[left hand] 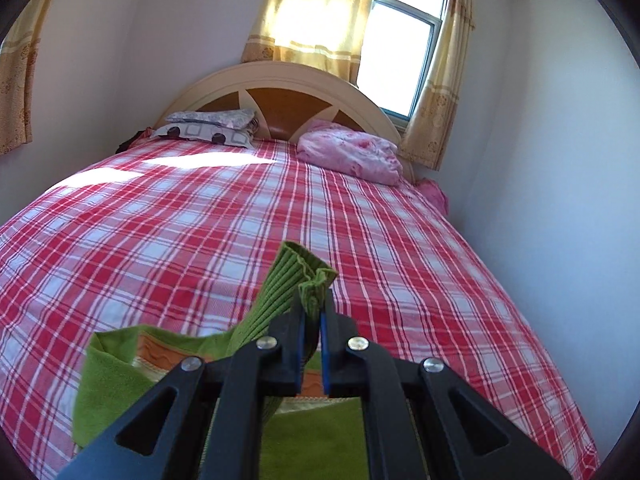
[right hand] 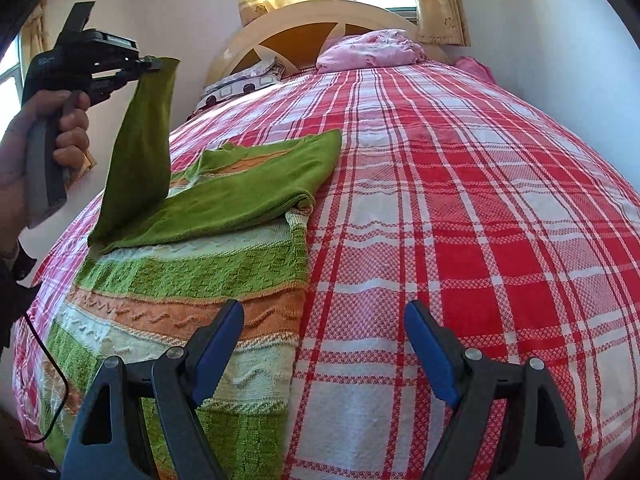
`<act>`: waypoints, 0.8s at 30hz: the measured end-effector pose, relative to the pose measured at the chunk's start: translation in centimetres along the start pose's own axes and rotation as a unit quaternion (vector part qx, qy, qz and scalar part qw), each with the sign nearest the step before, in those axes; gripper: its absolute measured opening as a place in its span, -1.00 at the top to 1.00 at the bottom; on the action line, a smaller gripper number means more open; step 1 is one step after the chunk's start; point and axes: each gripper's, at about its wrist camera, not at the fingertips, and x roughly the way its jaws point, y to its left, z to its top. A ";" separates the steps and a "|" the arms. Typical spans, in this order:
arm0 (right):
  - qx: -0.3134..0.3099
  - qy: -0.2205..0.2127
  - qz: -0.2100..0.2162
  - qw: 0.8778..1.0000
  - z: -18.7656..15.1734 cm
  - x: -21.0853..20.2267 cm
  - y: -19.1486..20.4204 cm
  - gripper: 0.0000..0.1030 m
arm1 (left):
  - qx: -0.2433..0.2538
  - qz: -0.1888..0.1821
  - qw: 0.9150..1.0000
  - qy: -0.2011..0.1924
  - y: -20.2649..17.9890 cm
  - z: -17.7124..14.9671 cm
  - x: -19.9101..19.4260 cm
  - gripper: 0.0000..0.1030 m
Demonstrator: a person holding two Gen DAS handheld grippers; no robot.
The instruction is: Fold small clothes
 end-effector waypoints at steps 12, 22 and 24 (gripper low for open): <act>0.012 0.018 0.012 1.000 0.2 1.0 -0.7 -0.63 | 0.100 0.001 0.993 0.066 -7.5 -7.2 5.4 0.87; 0.023 0.015 0.030 0.999 0.2 1.0 -1.1 -0.66 | 0.146 -0.019 0.986 0.082 -6.8 -9.0 2.8 -0.03; 0.025 0.008 0.036 0.999 0.3 0.7 -1.2 -0.66 | 0.151 -0.023 0.986 0.063 -5.4 -9.0 0.4 -0.30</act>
